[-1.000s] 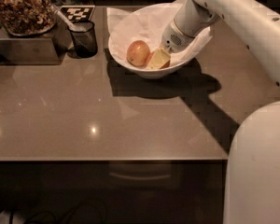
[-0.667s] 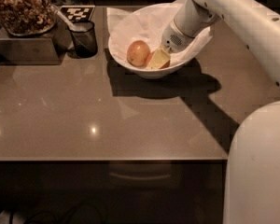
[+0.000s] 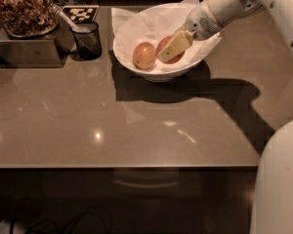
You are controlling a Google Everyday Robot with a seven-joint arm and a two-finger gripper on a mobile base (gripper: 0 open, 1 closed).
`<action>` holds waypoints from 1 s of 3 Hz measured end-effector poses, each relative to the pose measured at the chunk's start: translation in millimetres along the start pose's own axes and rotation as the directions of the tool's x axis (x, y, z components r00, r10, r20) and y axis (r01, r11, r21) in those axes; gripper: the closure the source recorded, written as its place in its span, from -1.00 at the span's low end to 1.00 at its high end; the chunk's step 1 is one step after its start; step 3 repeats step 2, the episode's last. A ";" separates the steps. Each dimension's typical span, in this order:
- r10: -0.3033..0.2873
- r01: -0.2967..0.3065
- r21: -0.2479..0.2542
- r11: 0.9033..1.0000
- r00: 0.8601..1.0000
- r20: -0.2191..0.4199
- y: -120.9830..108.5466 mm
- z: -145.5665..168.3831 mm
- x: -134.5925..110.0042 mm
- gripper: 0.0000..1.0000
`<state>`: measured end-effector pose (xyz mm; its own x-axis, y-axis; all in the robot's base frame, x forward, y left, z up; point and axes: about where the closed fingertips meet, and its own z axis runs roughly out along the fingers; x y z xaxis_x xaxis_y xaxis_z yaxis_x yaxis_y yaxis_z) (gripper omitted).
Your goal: Pick apple from white bowl
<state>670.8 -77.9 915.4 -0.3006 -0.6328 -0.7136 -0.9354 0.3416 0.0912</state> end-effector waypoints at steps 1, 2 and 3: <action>-0.038 0.047 -0.043 0.998 0.982 0.186 12.8 -44.6 -32.6 1.00; -0.072 0.089 -0.044 0.995 0.953 0.295 20.3 -77.9 -54.1 1.00; -0.072 0.089 -0.044 0.995 0.953 0.295 20.3 -77.9 -54.1 1.00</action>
Offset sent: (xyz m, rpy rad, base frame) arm -0.0257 -0.0332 0.1489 0.3969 -0.1973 0.0949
